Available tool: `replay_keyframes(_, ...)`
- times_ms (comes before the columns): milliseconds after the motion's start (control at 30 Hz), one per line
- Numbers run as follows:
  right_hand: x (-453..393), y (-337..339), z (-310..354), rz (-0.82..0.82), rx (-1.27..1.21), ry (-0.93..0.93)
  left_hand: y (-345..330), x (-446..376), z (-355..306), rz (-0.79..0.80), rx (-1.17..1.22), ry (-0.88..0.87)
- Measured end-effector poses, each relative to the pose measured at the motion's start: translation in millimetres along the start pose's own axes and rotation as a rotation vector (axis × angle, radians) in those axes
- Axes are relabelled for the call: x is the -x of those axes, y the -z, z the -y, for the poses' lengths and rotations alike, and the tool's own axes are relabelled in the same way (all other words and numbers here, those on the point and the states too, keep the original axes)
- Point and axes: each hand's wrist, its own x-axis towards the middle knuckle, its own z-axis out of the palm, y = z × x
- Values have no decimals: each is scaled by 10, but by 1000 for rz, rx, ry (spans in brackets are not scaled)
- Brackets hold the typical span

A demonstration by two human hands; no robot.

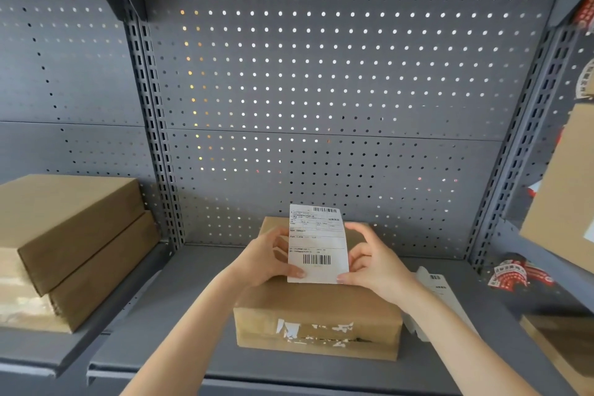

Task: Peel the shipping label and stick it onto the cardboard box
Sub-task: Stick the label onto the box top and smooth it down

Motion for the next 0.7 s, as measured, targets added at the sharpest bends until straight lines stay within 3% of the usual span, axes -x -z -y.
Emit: replay_keyframes(700, 49, -50, -77, -37, 128, 57, -74, 39, -10, 4, -168, -88)
